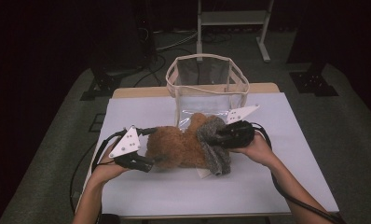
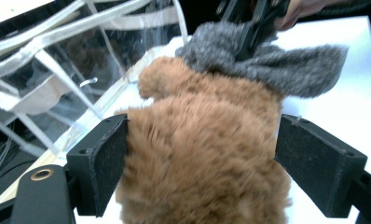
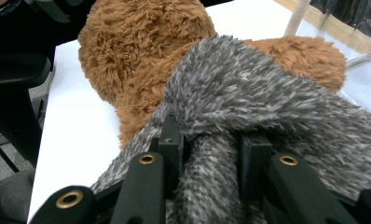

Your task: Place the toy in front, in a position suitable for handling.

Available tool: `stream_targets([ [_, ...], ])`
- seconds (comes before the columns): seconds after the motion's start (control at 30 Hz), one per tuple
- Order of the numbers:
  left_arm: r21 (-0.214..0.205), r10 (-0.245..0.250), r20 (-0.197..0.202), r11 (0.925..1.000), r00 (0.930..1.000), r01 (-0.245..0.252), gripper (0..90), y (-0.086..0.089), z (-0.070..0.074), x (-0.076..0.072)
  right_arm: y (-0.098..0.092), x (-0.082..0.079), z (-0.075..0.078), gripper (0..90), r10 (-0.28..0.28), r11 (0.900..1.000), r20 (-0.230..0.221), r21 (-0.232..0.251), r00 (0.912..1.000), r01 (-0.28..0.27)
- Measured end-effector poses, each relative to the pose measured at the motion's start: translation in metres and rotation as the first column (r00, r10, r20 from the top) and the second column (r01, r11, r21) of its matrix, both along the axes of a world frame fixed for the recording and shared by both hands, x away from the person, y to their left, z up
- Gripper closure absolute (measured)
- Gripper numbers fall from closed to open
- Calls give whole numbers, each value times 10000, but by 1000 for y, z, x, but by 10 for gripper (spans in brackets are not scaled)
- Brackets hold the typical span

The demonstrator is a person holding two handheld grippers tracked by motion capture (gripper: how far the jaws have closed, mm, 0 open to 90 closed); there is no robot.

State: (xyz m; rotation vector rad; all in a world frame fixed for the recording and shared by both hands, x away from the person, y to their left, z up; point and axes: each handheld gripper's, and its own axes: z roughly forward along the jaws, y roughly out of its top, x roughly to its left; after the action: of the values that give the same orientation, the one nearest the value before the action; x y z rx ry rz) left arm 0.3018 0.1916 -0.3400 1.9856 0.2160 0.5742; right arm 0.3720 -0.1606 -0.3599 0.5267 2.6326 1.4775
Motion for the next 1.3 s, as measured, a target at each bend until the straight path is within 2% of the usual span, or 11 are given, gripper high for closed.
stream_targets([
  [0.23, 361, -115, -90, 9993, 9999, 118, 173, -3, -6, 5, 0, 1, -1, 673, -31, 10000, -79, 68, 10000, 31],
  [0.43, 685, 227, -463, 9975, 9987, -195, 166, -1, -21, 18, -6, -1, -1, 672, -92, 9999, -33, -124, 10000, 92],
  [0.7, 696, 608, -965, 9961, 9935, -542, 161, 6, -37, 24, -41, 4, -17, 672, -939, 9947, -619, 362, 9937, 963],
  [0.83, 899, 775, -1018, 9936, 9918, -684, 162, 12, -40, 24, -52, 10, -27, 672, -1516, 9879, -798, 209, 9852, 1537],
  [0.97, 568, 647, -949, 9966, 9934, -595, 162, 18, -37, 20, -56, 18, -43, 672, -1955, 9807, -1116, -151, 9743, 1951],
  [1.03, 62, 253, -966, 9997, 9950, -249, 161, 21, -37, 16, -54, 20, -49, 672, -2035, 9791, -1268, -201, 9708, 2026],
  [1.07, -33, 30, -958, 10000, 9954, -33, 162, 21, -38, 15, -52, 21, -52, 672, -2001, 9797, -1362, -143, 9703, 2000],
  [1.13, 523, 108, -924, 9986, 9957, -59, 162, 18, -42, 15, -48, 21, -53, 673, -1854, 9824, -1478, -34, 9715, 1869],
  [1.2, 1158, 262, -944, 9932, 9952, -152, 162, 15, -49, 17, -42, 18, -52, 673, -1613, 9867, -1427, -26, 9765, 1626],
  [1.23, 1290, 398, -914, 9913, 9950, -278, 161, 15, -52, 19, -38, 16, -50, 673, -1446, 9893, -1358, 5, 9801, 1460],
  [1.3, 1177, 417, -969, 9926, 9944, -302, 162, 15, -56, 23, -31, 10, -45, 674, -1206, 9926, -1195, 20, 9855, 1217],
])
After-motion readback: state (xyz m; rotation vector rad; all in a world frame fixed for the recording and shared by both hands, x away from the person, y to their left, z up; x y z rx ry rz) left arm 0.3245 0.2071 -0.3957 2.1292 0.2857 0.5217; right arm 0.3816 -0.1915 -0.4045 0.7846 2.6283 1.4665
